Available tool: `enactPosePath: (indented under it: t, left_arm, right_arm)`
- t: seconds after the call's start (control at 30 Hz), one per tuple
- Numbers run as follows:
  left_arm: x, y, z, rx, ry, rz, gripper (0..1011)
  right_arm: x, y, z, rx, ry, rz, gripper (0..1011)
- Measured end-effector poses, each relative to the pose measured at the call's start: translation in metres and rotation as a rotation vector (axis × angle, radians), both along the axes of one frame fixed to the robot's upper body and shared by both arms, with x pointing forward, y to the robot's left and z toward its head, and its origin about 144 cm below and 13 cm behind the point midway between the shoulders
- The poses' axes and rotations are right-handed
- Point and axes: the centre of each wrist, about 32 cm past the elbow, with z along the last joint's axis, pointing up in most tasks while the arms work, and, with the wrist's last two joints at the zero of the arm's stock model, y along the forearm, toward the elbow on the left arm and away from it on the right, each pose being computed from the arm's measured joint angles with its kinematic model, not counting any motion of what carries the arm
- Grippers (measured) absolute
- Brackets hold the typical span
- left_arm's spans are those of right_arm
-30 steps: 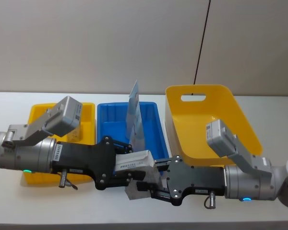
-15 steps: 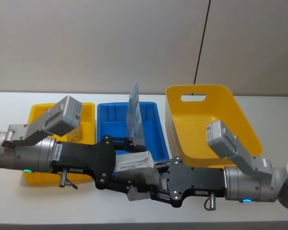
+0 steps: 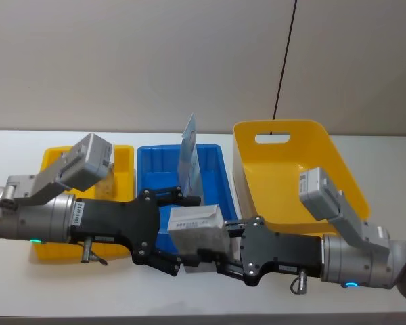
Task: Bimanual collaborative sorting of washing and personal care products
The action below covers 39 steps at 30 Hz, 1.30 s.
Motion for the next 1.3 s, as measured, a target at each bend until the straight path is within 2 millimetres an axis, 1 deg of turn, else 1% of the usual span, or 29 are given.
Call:
enactPosePath:
  t: [0.6,0.8,1.3]
  left_arm:
    - [-0.004,0.01,0.002,-0.02,-0.004,0.05,1002]
    - [-0.005,0.011,0.002,-0.022,-0.004,0.056,1002]
    - [-0.005,0.012,0.002,-0.025,-0.005,0.062,1002]
  right_arm:
    - [-0.011,-0.019,-0.001,0.028,-0.032,-0.173,347]
    - [-0.013,-0.028,0.001,0.044,-0.045,-0.261,347]
    - [-0.015,-0.044,0.007,0.085,-0.076,-0.47,347]
